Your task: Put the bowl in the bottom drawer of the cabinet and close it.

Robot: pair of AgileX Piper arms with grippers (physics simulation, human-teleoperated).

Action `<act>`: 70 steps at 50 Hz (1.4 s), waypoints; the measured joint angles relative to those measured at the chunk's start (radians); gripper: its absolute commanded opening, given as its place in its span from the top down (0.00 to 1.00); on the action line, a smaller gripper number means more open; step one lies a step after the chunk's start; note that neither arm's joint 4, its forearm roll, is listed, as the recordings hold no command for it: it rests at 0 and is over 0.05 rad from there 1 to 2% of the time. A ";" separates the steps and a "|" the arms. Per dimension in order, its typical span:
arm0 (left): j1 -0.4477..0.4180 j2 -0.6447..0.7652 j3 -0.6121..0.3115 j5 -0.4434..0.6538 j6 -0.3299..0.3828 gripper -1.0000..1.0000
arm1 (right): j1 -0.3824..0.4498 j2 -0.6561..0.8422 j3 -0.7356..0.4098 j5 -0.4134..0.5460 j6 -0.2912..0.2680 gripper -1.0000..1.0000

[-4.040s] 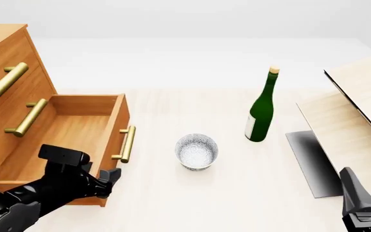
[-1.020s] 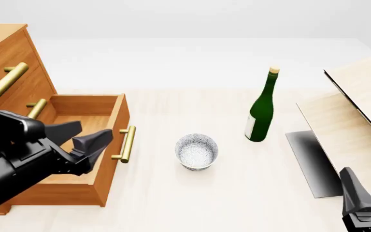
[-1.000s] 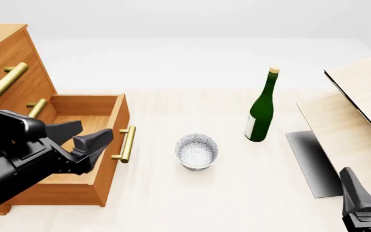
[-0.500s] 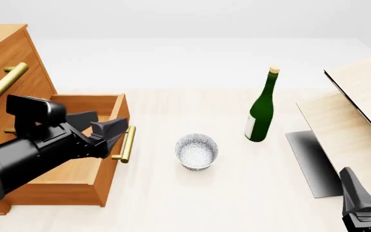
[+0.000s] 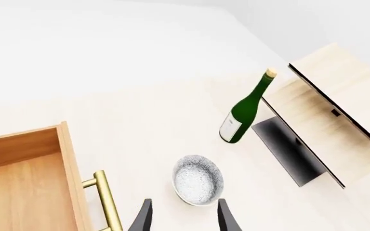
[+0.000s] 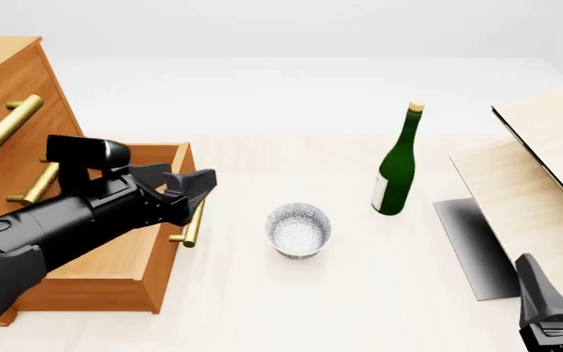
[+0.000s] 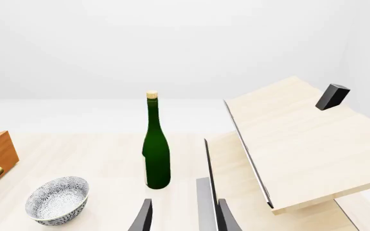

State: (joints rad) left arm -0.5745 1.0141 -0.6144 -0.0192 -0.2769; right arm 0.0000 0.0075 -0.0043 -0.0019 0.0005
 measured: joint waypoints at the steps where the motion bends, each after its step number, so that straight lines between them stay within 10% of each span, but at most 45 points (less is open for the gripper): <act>1: -0.001 0.007 -0.002 -0.003 -0.002 0.00 | 0.000 0.000 0.000 0.000 0.000 0.00; 70: 0.002 0.444 -0.185 -0.141 -0.092 0.00 | 0.000 0.000 0.000 0.000 0.000 0.00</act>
State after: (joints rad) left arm -0.5723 1.4585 -0.7994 -0.1605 -0.3692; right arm 0.0000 0.0076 -0.0043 -0.0019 0.0004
